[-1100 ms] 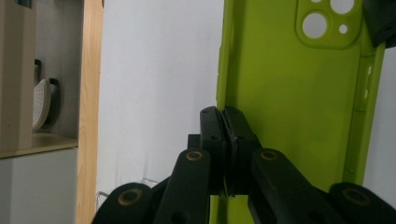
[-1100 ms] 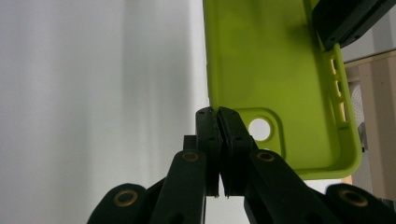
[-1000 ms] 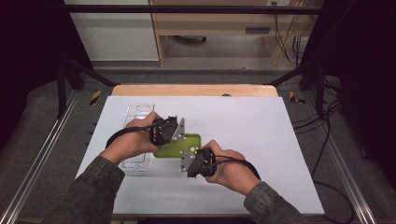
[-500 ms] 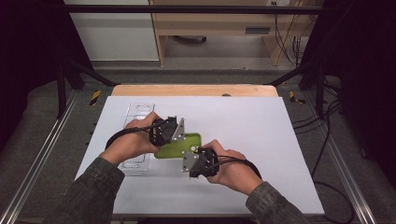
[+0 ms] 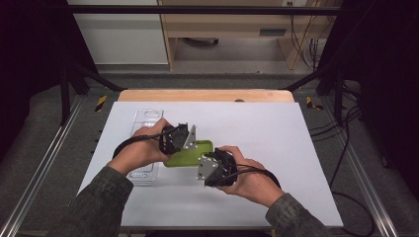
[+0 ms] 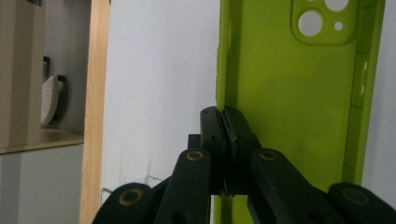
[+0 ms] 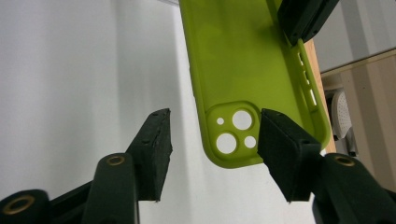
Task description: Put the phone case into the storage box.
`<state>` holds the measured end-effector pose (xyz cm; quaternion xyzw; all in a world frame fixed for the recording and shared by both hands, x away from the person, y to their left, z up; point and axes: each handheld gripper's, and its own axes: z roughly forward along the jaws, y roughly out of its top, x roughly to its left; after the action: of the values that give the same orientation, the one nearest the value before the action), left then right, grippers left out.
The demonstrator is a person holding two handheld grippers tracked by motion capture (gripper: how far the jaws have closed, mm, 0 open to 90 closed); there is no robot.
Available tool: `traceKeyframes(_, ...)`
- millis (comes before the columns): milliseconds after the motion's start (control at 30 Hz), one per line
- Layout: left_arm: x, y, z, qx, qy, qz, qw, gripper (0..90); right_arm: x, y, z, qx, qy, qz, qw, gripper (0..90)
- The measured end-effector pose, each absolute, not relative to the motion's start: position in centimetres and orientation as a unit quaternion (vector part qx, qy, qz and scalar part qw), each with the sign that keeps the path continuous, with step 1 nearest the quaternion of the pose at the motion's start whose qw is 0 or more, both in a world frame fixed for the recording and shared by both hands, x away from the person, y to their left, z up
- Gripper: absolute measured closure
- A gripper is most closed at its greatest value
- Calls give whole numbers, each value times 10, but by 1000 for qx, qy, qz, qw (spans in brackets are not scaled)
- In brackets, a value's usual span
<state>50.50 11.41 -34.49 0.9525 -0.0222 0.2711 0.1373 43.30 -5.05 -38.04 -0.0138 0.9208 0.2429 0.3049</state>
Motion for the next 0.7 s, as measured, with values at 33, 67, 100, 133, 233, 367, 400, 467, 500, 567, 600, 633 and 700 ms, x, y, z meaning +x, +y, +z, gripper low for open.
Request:
traceKeyframes(33, 505, 115, -345, 952, -21, 271, 138, 873, 433, -51, -380, -10, 921, 243, 305, 399)
traceKeyframes(67, 505, 115, -345, 953, -21, 270, 137, 873, 434, -52, -380, -3, 921, 244, 305, 367)
traceKeyframes(100, 506, 116, -346, 952, -21, 272, 139, 873, 434, -53, -380, 0, 920, 243, 306, 342)
traceKeyframes(133, 506, 116, -346, 952, -20, 274, 139, 873, 434, -54, -380, 3, 919, 246, 310, 318)
traceKeyframes(233, 506, 118, -347, 951, -17, 277, 140, 873, 434, -59, -379, 11, 915, 251, 315, 261)
traceKeyframes(367, 505, 121, -347, 948, -15, 290, 134, 873, 435, -69, -379, 26, 913, 253, 320, 191)
traceKeyframes(400, 504, 121, -347, 946, -15, 293, 135, 873, 435, -72, -379, 30, 912, 254, 321, 178)
traceKeyframes(467, 503, 122, -346, 944, -13, 297, 140, 873, 435, -77, -379, 33, 912, 260, 315, 158)
traceKeyframes(500, 502, 123, -346, 943, -12, 300, 142, 873, 435, -80, -379, 35, 912, 261, 315, 145)
traceKeyframes(567, 501, 123, -344, 941, -11, 304, 146, 873, 435, -84, -379, 38, 911, 262, 316, 132)
traceKeyframes(600, 500, 124, -343, 939, -9, 308, 151, 874, 435, -86, -379, 39, 911, 261, 318, 121)
traceKeyframes(633, 500, 124, -343, 939, -9, 308, 152, 873, 435, -88, -379, 41, 911, 259, 318, 113)
traceKeyframes(700, 499, 124, -341, 937, -9, 312, 158, 873, 436, -92, -379, 42, 910, 260, 320, 99)
